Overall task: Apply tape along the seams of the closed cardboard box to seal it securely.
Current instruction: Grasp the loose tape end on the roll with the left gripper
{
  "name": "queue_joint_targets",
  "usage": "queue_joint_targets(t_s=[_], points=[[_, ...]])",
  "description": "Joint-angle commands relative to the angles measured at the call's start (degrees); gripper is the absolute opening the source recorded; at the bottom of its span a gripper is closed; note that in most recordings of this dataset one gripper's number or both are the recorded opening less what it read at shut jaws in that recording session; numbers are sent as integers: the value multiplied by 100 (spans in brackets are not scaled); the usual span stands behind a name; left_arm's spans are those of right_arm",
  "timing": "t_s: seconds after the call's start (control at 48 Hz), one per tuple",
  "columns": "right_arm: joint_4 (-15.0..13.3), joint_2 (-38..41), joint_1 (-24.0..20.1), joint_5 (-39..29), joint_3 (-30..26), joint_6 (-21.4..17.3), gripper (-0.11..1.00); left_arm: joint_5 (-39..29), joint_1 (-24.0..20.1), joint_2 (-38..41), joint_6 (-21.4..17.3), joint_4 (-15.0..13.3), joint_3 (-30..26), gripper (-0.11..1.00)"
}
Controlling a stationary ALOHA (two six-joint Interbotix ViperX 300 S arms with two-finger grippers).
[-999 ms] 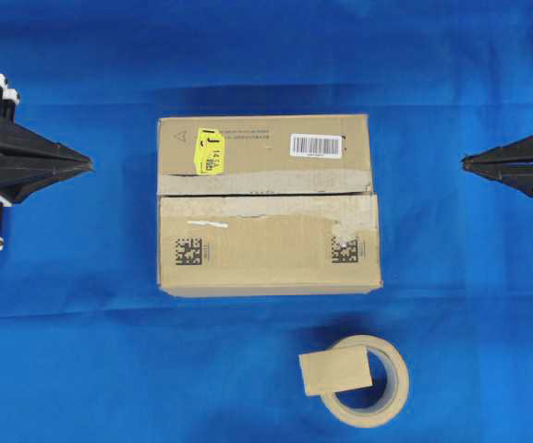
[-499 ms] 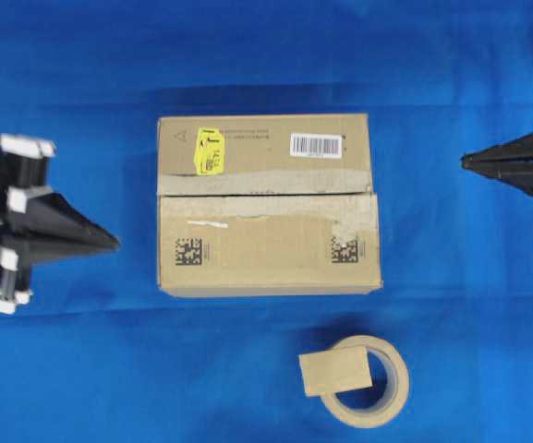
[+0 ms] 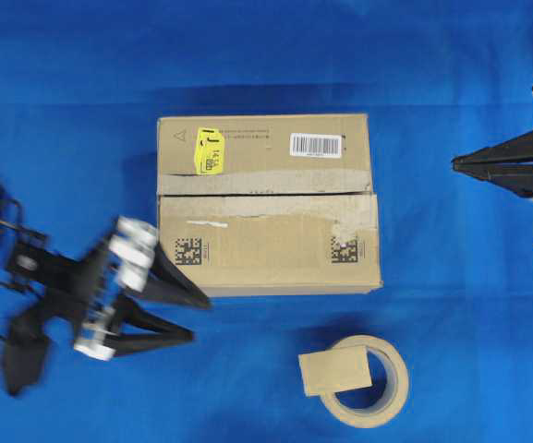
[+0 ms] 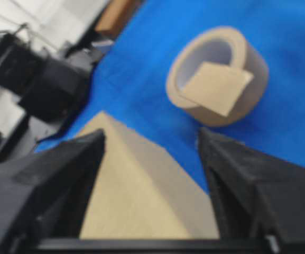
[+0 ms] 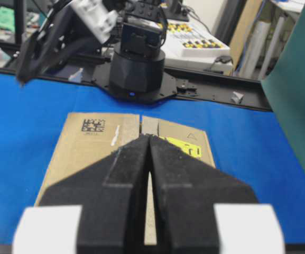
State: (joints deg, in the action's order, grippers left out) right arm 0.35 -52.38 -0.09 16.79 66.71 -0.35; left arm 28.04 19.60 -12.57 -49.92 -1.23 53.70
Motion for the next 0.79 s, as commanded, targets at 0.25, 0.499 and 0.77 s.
queue_joint_targets(t_s=[0.25,0.499,0.77], points=[[9,35,0,44,-105,9,2,-325,132,1819,-1503,-26,-1433,62],[0,62,0,18,-97,9,2,-299,132,2602,-1969,-79,-2074,62],[9,79,0,-105,-88,9,2,-290,88,3067,-2004,-79,-2522,62]])
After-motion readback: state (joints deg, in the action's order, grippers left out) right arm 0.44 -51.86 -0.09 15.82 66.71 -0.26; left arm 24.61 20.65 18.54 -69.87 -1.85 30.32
